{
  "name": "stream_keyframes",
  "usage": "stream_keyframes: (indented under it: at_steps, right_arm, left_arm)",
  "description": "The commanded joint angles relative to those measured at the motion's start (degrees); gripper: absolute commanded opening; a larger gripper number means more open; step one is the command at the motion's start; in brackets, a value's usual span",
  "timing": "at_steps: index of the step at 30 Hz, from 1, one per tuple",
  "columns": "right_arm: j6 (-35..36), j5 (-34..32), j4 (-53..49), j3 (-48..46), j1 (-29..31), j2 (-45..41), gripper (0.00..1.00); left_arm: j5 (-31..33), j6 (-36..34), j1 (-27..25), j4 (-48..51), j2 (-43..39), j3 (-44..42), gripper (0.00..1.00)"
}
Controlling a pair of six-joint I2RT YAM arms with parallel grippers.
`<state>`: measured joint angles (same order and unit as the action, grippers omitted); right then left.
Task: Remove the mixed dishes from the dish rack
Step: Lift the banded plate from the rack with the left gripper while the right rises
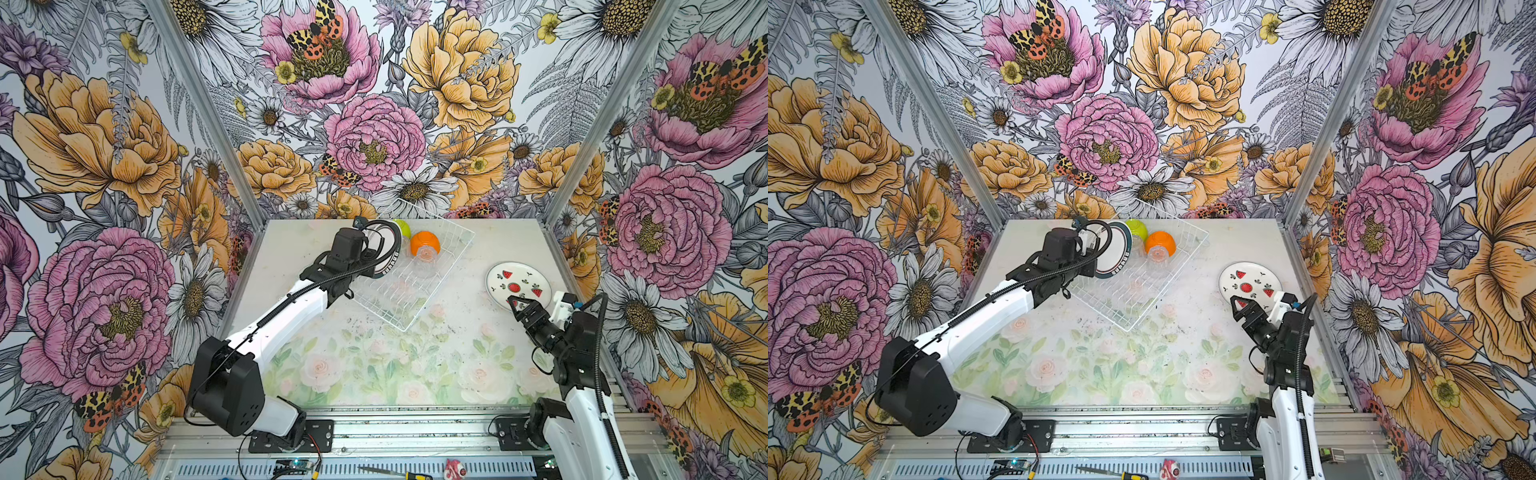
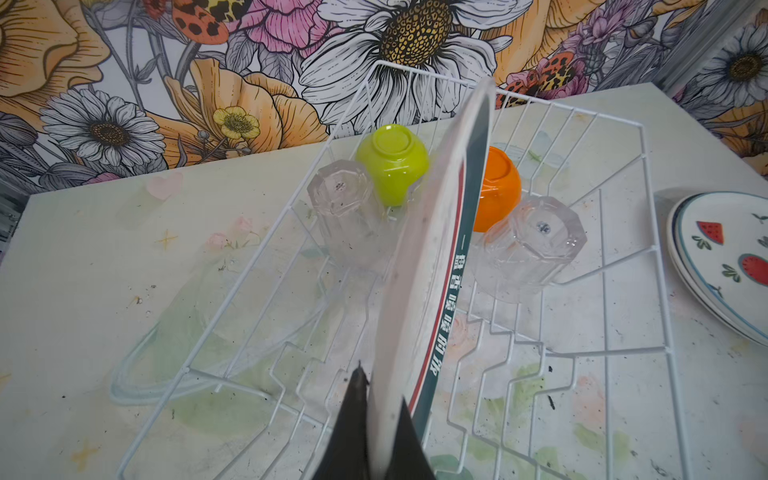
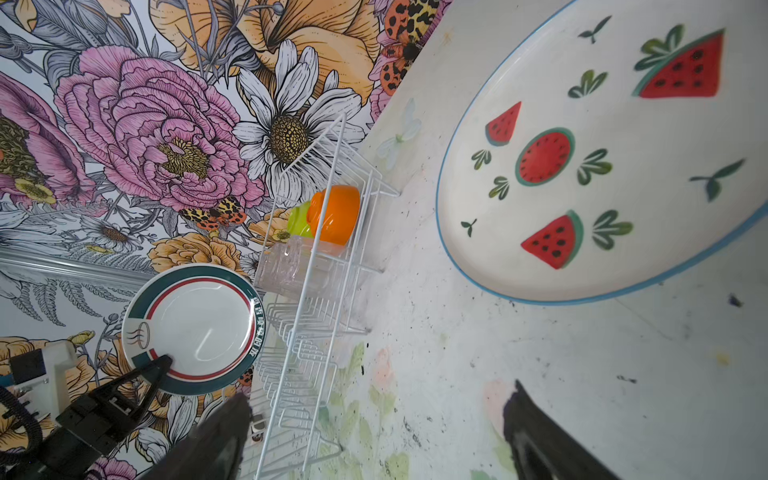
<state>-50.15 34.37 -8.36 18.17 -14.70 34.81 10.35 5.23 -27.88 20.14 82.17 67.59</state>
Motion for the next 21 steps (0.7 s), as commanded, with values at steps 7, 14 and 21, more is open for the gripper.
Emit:
stream_keyframes:
  at_steps: [7, 14, 21]
  right_arm:
    - [-0.83, -1.69, 1.12, 5.76, 8.95, -0.69, 0.96]
    - [-1.74, -4.82, 6.74, 9.35, 16.63, 3.84, 0.96]
    - [-2.08, -10.13, 12.8, 13.9, 25.17, 13.05, 0.99]
  left_arm:
    - [-13.18, 11.8, 1.4, -10.93, -8.92, -4.95, 0.0]
    - [-21.55, 20.74, 1.43, -17.61, -10.08, -8.09, 0.0]
    - [-25.37, 28.39, -0.29, -24.23, -10.83, -10.48, 0.0]
